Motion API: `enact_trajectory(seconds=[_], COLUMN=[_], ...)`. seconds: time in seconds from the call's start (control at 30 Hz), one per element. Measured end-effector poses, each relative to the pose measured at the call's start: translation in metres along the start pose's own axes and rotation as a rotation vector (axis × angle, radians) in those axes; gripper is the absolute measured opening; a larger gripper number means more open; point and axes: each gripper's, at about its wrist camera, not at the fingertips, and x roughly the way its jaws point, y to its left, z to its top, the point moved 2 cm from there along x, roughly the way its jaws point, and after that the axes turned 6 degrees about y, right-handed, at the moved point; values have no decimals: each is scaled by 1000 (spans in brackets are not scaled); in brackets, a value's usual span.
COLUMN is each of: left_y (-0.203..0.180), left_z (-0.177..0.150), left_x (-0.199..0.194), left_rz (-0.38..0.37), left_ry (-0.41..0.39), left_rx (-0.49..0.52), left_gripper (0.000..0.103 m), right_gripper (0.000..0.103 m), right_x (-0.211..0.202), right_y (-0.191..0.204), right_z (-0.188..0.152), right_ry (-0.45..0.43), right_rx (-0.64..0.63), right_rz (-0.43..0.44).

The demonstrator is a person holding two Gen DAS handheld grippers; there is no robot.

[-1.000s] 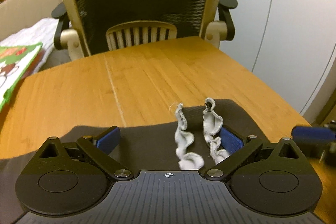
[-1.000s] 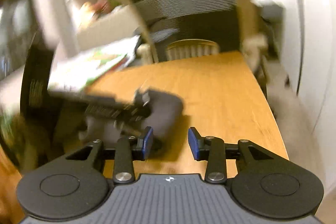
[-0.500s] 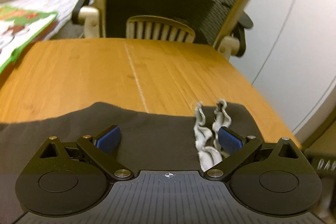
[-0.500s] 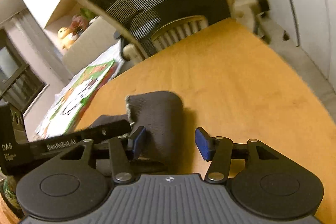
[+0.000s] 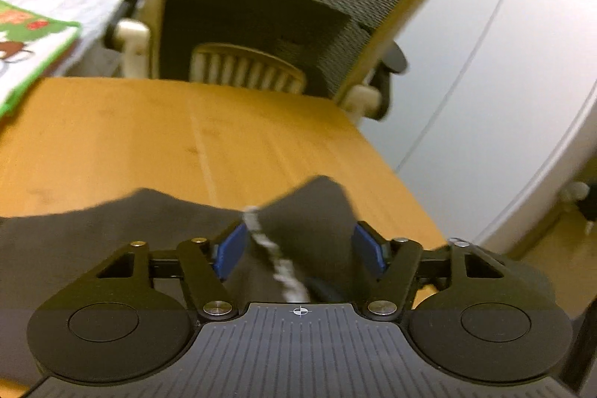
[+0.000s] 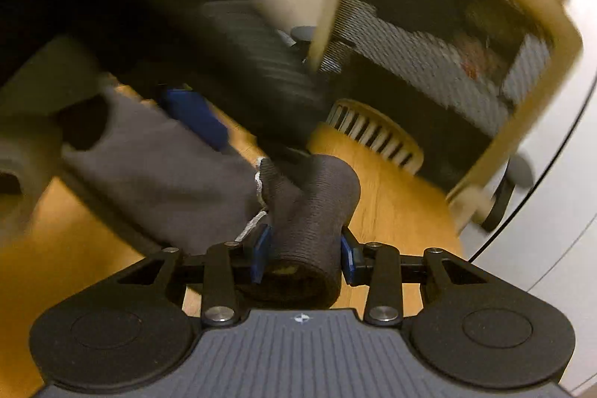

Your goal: Fold clothes

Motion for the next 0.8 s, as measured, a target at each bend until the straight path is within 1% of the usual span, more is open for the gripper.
enact_trajectory(seconds=[0.07,0.17,0.23,0.27,0.3,0.33,0.37,0.4,0.43,0.47,0.53,0.57,0.6,0.63,0.7,0.8], left_y=[-6,-5,3,7,11,15,16,16,16,16,18,19,20,21,21,17], left_z=[4,6,3,1,0,0,0,-1,-1,-2,-3,-3,-4,-4,-4,-3], left_x=[8,18,22,22,22,22,21,21,20,20,19,19,19,19,18,16], left_rz=[36,72,85,88,81,77,79,82,85,86,90,90,91,91,86,66], left_ry=[6,20,31,31,31,31,31,30,29,28,27,27,27,26,23,16], left_rx=[29,50,39,29,13,2,-2,0,2,4,-1,-5,-10,-14,-21,-20], left_gripper=[65,65,66,67,68,69,70,71,71,71,75,75,76,77,79,81], right_gripper=[38,39,45,55,63,65,71,80,82,82,80,68,59,58,47,39], right_x=[0,-3,-8,-10,-10,-9,-7,-2,4,9,18,22,25,25,20,12], right_y=[5,-6,-24,-34,-44,-54,-62,-69,-74,-77,-80,-80,-77,-75,-70,-72], right_z=[0,-3,-8,-11,-15,-19,-22,-25,-28,-31,-35,-36,-37,-37,-32,-25], right_ry=[-2,-11,-22,-24,-25,-25,-19,-9,1,10,22,30,35,31,18,22], right_rx=[-29,27,142,219,304,390,467,541,614,683,763,776,769,758,699,648], right_rz=[-15,41,138,193,239,280,315,345,376,411,454,459,465,461,430,415])
